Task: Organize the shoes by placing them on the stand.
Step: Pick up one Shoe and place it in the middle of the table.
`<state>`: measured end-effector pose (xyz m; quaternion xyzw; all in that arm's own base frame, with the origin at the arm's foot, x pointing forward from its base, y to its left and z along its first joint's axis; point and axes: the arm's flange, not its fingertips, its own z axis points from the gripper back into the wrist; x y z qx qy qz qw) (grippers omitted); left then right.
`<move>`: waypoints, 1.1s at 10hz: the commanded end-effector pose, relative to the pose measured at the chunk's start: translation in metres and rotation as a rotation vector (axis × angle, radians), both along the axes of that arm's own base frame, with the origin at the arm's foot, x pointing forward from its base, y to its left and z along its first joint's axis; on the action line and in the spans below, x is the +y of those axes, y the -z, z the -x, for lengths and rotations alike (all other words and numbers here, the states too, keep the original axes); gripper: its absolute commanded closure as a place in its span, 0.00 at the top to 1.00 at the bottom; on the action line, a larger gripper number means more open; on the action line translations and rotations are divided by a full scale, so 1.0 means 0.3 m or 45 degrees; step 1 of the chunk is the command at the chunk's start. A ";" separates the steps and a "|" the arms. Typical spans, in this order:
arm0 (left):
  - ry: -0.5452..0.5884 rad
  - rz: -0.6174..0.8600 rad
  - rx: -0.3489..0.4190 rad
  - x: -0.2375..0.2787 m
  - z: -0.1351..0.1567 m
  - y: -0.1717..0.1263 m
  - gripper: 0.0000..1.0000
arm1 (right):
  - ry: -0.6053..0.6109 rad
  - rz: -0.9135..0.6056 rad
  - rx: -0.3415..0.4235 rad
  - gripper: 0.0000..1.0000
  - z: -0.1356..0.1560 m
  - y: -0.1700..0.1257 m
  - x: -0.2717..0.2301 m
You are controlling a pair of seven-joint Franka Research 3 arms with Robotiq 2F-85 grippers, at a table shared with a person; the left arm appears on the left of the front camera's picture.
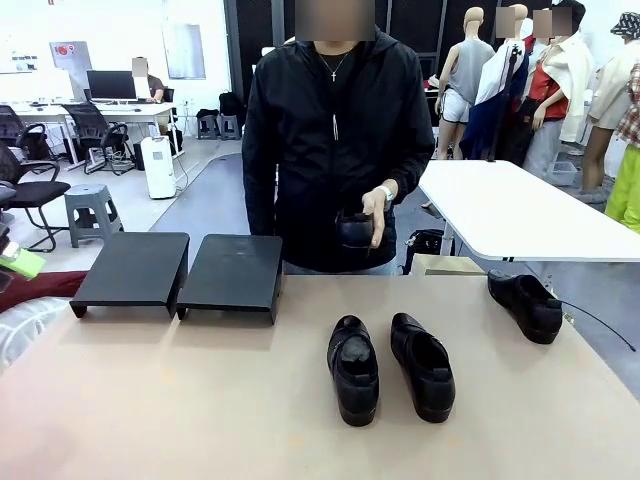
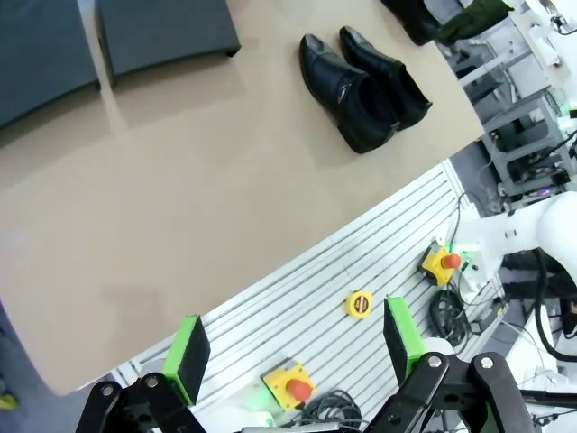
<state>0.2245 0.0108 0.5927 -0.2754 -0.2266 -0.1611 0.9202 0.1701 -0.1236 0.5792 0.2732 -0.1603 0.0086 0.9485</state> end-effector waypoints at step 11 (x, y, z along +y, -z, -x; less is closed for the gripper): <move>0.029 0.017 -0.007 0.009 -0.002 -0.001 1.00 | 0.016 0.035 0.077 1.00 -0.250 -0.058 0.473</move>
